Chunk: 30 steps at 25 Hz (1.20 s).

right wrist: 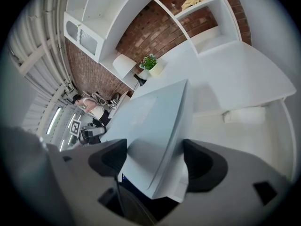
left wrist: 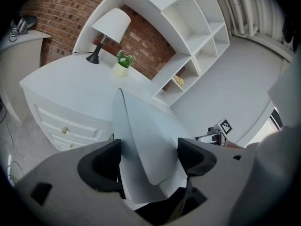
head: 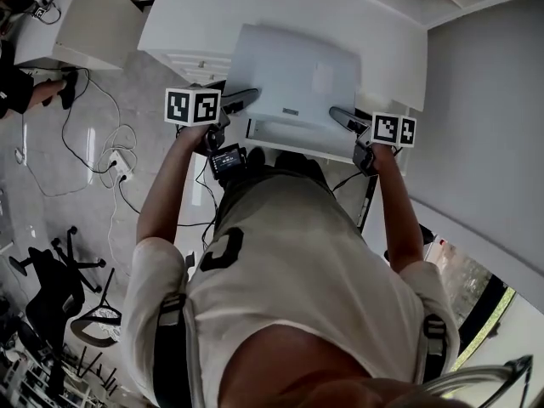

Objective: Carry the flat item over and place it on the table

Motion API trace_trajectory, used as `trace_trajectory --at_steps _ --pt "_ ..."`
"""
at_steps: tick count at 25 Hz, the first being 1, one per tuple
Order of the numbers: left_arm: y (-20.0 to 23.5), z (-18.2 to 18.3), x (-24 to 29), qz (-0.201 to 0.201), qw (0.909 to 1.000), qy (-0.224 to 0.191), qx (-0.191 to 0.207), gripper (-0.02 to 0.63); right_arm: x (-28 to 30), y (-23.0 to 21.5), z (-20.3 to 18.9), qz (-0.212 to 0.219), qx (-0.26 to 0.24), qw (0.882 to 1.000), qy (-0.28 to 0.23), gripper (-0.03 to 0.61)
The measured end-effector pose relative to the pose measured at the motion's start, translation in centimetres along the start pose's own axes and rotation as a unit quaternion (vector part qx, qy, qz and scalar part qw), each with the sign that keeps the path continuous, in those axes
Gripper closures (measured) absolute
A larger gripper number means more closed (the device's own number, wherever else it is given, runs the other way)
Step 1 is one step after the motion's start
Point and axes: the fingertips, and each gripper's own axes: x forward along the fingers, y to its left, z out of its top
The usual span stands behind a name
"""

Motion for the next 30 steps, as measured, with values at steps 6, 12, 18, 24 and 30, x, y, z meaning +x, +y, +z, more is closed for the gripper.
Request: trace_trajectory --at_steps 6,12,18,24,30 --pt "2.4 2.7 3.1 0.014 0.9996 0.011 -0.021 0.249 2.6 -2.5 4.0 0.0 0.007 1.0 0.02 0.212" --pt "2.9 2.2 5.3 0.033 0.9989 0.031 -0.014 0.249 3.4 -4.7 4.8 -0.017 -0.006 0.999 0.033 0.213" --pt "5.9 4.4 7.6 0.065 0.9964 0.053 -0.017 0.249 6.5 -6.4 8.9 -0.032 -0.011 0.998 0.051 0.213" --pt "7.6 5.3 9.0 0.093 0.994 0.056 -0.013 0.249 8.1 -7.6 10.0 -0.041 -0.009 0.997 0.058 0.221" --pt "8.9 6.9 9.7 0.104 0.9931 0.049 -0.023 0.249 8.7 -7.6 12.0 -0.054 -0.009 0.997 0.048 0.252"
